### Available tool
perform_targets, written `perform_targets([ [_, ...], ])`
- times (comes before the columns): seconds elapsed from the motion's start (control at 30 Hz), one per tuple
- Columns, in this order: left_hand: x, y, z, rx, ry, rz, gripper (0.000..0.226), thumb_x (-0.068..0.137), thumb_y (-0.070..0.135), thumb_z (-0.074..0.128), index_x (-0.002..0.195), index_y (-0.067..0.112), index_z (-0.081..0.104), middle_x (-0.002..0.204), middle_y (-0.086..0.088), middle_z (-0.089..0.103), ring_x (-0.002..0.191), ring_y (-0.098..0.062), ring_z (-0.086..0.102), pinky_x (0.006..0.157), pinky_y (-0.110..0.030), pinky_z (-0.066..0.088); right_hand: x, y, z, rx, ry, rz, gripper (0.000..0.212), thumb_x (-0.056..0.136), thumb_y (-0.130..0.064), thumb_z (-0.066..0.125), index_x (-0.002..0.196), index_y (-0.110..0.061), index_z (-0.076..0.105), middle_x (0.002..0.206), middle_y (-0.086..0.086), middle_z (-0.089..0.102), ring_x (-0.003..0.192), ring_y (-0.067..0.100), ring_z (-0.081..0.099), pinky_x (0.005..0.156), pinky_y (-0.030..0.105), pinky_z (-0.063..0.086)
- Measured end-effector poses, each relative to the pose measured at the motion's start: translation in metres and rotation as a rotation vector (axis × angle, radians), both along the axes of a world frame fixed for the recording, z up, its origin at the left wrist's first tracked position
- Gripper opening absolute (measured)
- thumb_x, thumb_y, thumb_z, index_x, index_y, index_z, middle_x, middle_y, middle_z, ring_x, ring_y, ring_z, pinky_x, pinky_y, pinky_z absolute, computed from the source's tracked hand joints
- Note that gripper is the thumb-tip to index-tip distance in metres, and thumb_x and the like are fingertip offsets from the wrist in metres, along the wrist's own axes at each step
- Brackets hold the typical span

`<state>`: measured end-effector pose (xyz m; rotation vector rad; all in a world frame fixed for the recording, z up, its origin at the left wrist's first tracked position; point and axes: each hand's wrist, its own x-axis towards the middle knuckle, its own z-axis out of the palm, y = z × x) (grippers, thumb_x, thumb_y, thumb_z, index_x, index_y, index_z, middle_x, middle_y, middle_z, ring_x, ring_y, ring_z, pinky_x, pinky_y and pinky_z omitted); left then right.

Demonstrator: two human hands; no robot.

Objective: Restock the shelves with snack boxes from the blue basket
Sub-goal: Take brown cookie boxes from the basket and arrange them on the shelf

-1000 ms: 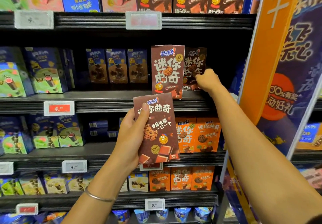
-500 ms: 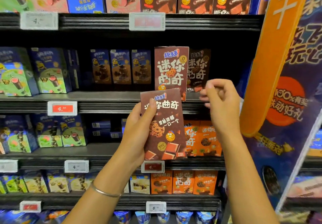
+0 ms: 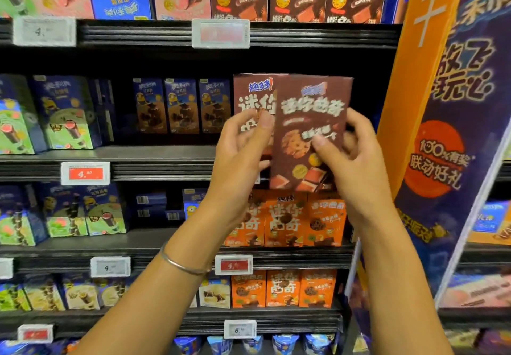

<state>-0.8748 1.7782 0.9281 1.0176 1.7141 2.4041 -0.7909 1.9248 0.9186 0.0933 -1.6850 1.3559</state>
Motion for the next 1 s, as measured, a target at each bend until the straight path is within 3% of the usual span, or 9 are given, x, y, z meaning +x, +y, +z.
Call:
perform_targets([
  [0.17, -0.023, -0.001, -0.008, 0.005, 0.118, 0.283, 0.051, 0.095, 0.033, 0.075, 0.138, 0.028, 0.049, 0.135, 0.001, 0.057, 0.121, -0.008, 0.061, 0.102, -0.039, 0.056, -0.012, 0.025, 0.022, -0.069, 0.137, -0.199, 0.059, 0.096, -0.024, 0.067, 0.149, -0.022, 0.040, 0.131, -0.006, 0.063, 0.113, 0.002, 0.065, 0.083, 0.018, 0.055],
  [0.33, -0.048, -0.002, -0.015, -0.096, 0.159, 0.419, 0.067, 0.091, 0.030, 0.079, 0.146, 0.026, 0.040, 0.146, -0.002, 0.046, 0.132, -0.012, 0.049, 0.108, -0.040, 0.051, -0.040, 0.047, 0.032, -0.100, 0.097, -0.248, 0.056, 0.099, -0.024, 0.062, 0.148, -0.023, 0.036, 0.135, -0.006, 0.057, 0.120, 0.003, 0.060, 0.091, 0.024, 0.056],
  [0.57, -0.064, 0.005, -0.004, -0.143, 0.138, 0.378, 0.081, 0.088, 0.029, 0.083, 0.152, 0.025, 0.034, 0.151, -0.005, 0.044, 0.136, -0.017, 0.048, 0.109, -0.047, 0.051, -0.073, 0.069, 0.027, -0.038, -0.183, -0.244, 0.051, 0.102, -0.028, 0.058, 0.147, -0.022, 0.034, 0.136, -0.003, 0.058, 0.113, 0.008, 0.064, 0.078, 0.024, 0.059],
  [0.67, -0.069, 0.013, 0.002, -0.213, 0.138, 0.365, 0.097, 0.084, 0.030, 0.086, 0.159, 0.025, 0.025, 0.156, -0.007, 0.041, 0.140, -0.021, 0.046, 0.113, -0.045, 0.047, -0.081, 0.071, 0.022, -0.014, -0.278, -0.192, 0.055, 0.101, -0.031, 0.060, 0.148, -0.022, 0.032, 0.134, -0.001, 0.058, 0.102, 0.003, 0.064, 0.062, 0.012, 0.054],
  [0.73, -0.073, 0.018, 0.004, -0.271, 0.148, 0.352, 0.109, 0.079, 0.028, 0.090, 0.161, 0.021, 0.019, 0.152, -0.004, 0.046, 0.137, -0.021, 0.051, 0.113, -0.046, 0.048, -0.084, 0.072, 0.021, 0.001, -0.300, -0.172, 0.063, 0.098, -0.037, 0.065, 0.148, -0.023, 0.030, 0.132, -0.001, 0.059, 0.101, 0.001, 0.062, 0.061, 0.010, 0.052],
  [0.87, -0.084, 0.022, 0.008, -0.346, 0.139, 0.313, 0.116, 0.071, 0.024, 0.096, 0.159, 0.014, 0.022, 0.133, 0.002, 0.061, 0.120, -0.016, 0.063, 0.106, -0.043, 0.053, -0.087, 0.079, 0.024, -0.133, -0.290, -0.116, 0.095, 0.084, -0.060, 0.072, 0.155, -0.020, 0.023, 0.141, 0.003, 0.056, 0.119, 0.016, 0.062, 0.096, 0.039, 0.055],
  [0.9, -0.087, 0.022, 0.010, -0.352, 0.136, 0.298, 0.109, 0.069, 0.023, 0.097, 0.153, 0.014, 0.029, 0.127, 0.004, 0.064, 0.114, -0.012, 0.066, 0.102, -0.039, 0.056, -0.088, 0.081, 0.027, -0.184, -0.285, -0.092, 0.102, 0.079, -0.066, 0.071, 0.156, -0.019, 0.023, 0.141, 0.004, 0.057, 0.117, 0.017, 0.064, 0.095, 0.039, 0.055],
  [1.0, -0.097, 0.021, 0.016, -0.352, 0.126, 0.253, 0.081, 0.067, 0.022, 0.098, 0.127, 0.020, 0.044, 0.109, 0.011, 0.067, 0.089, 0.003, 0.069, 0.071, -0.016, 0.057, -0.090, 0.086, 0.039, -0.300, -0.273, 0.007, 0.114, 0.065, -0.079, 0.068, 0.152, -0.015, 0.035, 0.129, 0.002, 0.067, 0.097, 0.012, 0.074, 0.067, 0.023, 0.059],
])
